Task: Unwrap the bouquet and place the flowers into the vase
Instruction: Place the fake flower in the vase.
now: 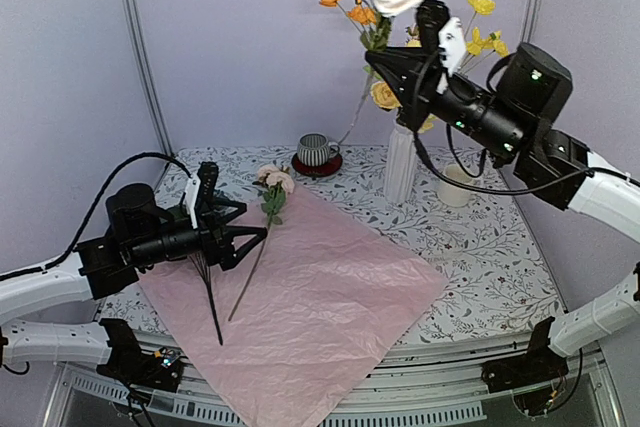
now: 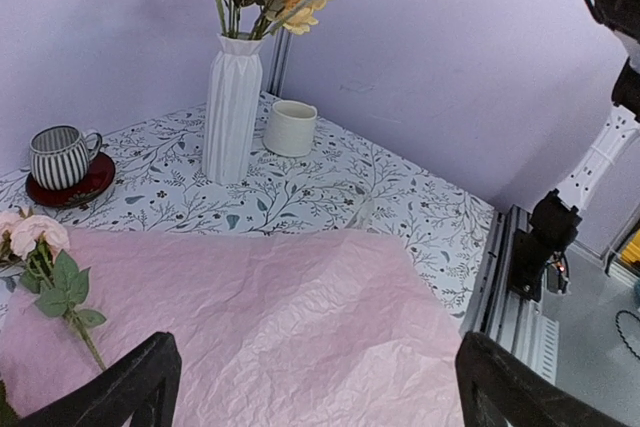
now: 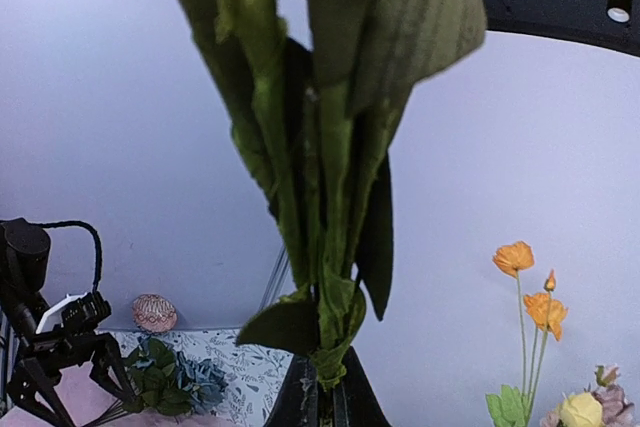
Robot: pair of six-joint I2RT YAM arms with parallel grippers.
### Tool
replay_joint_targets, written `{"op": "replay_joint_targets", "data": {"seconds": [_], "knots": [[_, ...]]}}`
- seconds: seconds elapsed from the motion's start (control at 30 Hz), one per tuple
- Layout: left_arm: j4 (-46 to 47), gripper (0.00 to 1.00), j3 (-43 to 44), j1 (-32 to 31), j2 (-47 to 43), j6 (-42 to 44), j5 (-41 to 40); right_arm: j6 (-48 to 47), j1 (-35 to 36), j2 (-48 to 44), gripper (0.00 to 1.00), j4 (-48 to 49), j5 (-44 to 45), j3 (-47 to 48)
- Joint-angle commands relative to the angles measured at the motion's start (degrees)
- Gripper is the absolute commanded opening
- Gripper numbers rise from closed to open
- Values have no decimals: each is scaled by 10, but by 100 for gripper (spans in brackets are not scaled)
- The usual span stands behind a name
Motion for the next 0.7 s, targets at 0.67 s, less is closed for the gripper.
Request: {"op": "replay_joint_targets", "data": {"seconds": [0.67], "knots": [[-4,98,-10,-4,-37,-3,-8,-97,-45,424,1,-230,307,564]]}}
